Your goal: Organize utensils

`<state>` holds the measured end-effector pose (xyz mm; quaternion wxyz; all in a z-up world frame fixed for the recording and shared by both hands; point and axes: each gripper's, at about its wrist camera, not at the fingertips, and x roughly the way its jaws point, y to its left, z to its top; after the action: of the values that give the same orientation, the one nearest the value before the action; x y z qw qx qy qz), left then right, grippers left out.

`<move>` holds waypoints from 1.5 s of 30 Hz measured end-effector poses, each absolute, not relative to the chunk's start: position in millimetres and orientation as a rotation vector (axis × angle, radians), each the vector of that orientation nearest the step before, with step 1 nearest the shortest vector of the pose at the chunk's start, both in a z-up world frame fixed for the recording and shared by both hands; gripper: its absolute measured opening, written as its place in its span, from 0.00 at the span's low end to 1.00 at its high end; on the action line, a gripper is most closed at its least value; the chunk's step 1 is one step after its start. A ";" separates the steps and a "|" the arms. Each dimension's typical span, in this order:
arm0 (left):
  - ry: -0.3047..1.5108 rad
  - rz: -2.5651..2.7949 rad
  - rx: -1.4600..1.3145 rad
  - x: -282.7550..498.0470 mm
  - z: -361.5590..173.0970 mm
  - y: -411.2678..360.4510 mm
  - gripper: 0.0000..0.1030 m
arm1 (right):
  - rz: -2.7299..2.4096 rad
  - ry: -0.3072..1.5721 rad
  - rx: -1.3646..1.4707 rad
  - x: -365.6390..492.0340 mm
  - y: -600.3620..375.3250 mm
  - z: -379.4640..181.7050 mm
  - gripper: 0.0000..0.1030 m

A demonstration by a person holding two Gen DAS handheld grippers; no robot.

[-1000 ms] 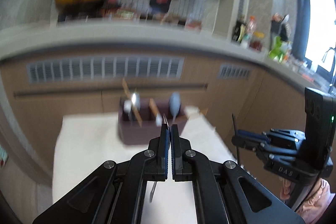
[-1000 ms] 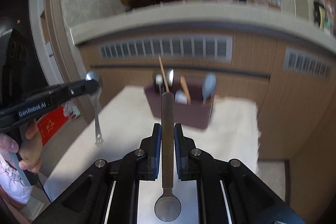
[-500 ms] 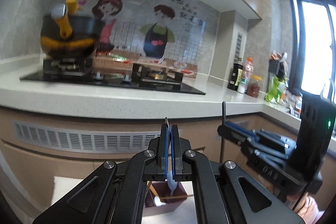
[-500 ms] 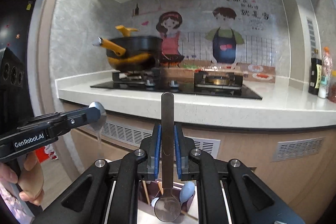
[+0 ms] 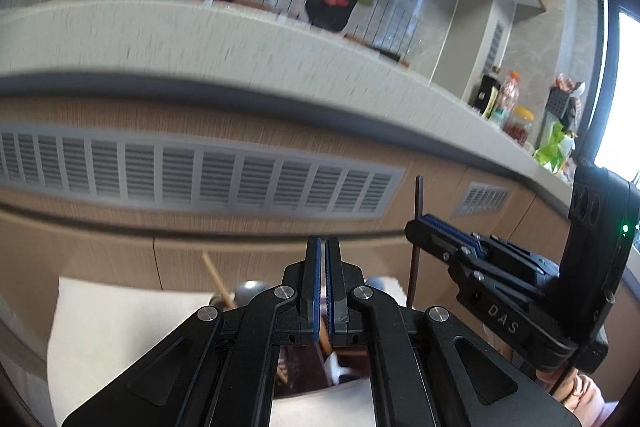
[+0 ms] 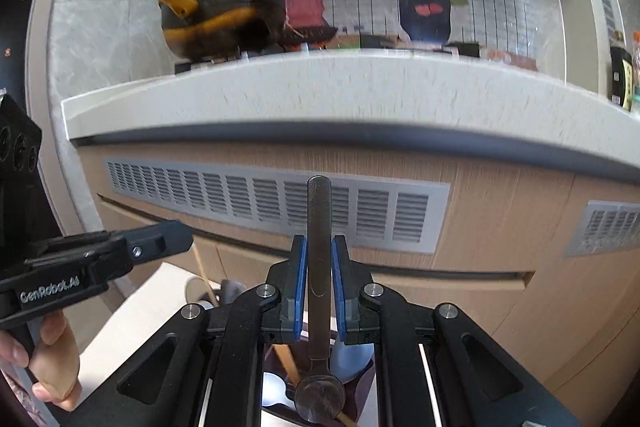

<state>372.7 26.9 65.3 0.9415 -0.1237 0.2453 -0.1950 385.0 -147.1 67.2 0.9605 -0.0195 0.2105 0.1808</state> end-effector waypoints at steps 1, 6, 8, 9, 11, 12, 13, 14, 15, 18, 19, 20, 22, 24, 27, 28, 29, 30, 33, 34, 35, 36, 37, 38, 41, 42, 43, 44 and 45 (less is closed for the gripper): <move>0.516 -0.397 -0.258 374.2 58.6 27.7 0.02 | 0.369 0.437 -0.038 387.6 -146.8 63.1 0.11; 0.561 -0.364 -0.250 371.7 37.0 29.4 0.02 | 0.372 0.448 -0.029 393.2 -145.2 45.2 0.11; 0.580 -0.339 -0.243 368.5 27.7 30.2 0.03 | 0.365 0.442 -0.039 392.2 -143.0 40.0 0.11; 0.589 -0.328 -0.240 366.8 23.5 30.8 0.04 | 0.366 0.448 -0.042 391.6 -141.5 36.9 0.12; 0.607 -0.303 -0.239 363.4 14.5 32.5 0.04 | 0.371 0.468 -0.040 389.6 -140.7 31.6 0.13; 0.613 -0.293 -0.241 361.1 10.5 36.1 0.04 | 0.377 0.479 -0.038 388.2 -140.8 28.9 0.18; 0.620 -0.281 -0.244 358.7 7.2 38.6 0.04 | 0.376 0.488 -0.039 386.2 -140.6 26.9 0.22; 0.628 -0.269 -0.247 355.6 3.9 40.4 0.04 | 0.375 0.494 -0.039 384.6 -140.8 25.4 0.28; 0.634 -0.259 -0.249 352.3 1.7 42.3 0.04 | 0.378 0.498 -0.037 380.8 -141.6 22.9 0.33; 0.652 -0.218 -0.247 336.5 -2.4 45.2 0.08 | 0.372 0.520 -0.033 365.5 -145.6 15.8 0.37; 0.654 -0.206 -0.245 329.4 -2.8 45.5 0.12 | 0.371 0.531 -0.030 358.2 -147.4 14.0 0.37; 0.655 -0.193 -0.242 321.1 -2.8 45.2 0.16 | 0.370 0.541 -0.026 351.1 -149.1 12.6 0.37; 0.658 -0.174 -0.236 304.2 -1.0 45.3 0.43 | 0.367 0.562 -0.015 332.5 -154.0 10.5 0.43; 0.642 -0.153 -0.221 280.2 2.9 43.4 0.54 | 0.357 0.583 0.004 311.0 -160.4 9.4 0.59; 0.623 -0.119 -0.169 242.2 9.5 37.6 0.60 | 0.333 0.589 0.030 271.9 -169.9 9.6 0.85; 0.615 -0.108 -0.158 230.0 10.9 36.2 0.68 | 0.311 0.581 0.035 254.6 -174.0 9.8 0.89; 0.606 -0.095 -0.148 215.7 11.5 34.9 0.71 | 0.295 0.574 0.036 242.5 -176.7 10.3 0.93; 0.600 -0.085 -0.140 205.3 12.7 33.4 0.75 | 0.278 0.569 0.037 231.5 -179.0 11.1 0.96; 0.576 -0.056 -0.112 167.2 14.0 28.9 0.83 | 0.241 0.563 0.049 196.4 -185.2 11.9 1.00; 0.564 -0.048 -0.105 158.2 14.5 28.1 0.86 | 0.231 0.564 0.050 184.9 -186.9 11.3 1.00; 0.544 -0.036 -0.094 146.0 15.3 26.6 0.88 | 0.222 0.565 0.046 174.8 -187.1 10.7 1.00; 0.521 -0.022 -0.083 132.9 16.3 25.4 0.90 | 0.218 0.564 0.038 165.0 -186.8 9.7 1.00; 0.495 -0.007 -0.069 118.8 17.5 22.5 0.92 | 0.218 0.560 0.028 155.8 -185.7 8.6 1.00; 0.480 0.001 -0.060 110.2 18.0 20.3 0.94 | 0.218 0.558 0.014 146.2 -184.7 7.1 1.00; 0.468 0.019 -0.001 87.7 18.3 11.3 1.00 | 0.182 0.562 -0.003 122.3 -184.5 1.8 1.00; 0.475 0.023 0.012 82.7 18.3 9.5 1.00 | 0.169 0.559 0.004 114.8 -186.2 0.9 1.00; 0.483 0.016 0.013 78.3 18.9 7.8 1.00 | 0.165 0.554 0.013 109.8 -187.8 1.3 1.00; 0.491 -0.001 0.001 74.1 19.3 7.4 1.00 | 0.166 0.549 0.025 103.7 -190.3 2.1 1.00; 0.495 -0.008 -0.012 71.5 19.6 7.4 1.00 | 0.165 0.547 0.037 98.7 -192.6 3.3 1.00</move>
<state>71.5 7.4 19.6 0.9695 -0.0058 0.2450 -0.0042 98.7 -192.6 3.3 0.9594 0.0182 0.2695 0.0815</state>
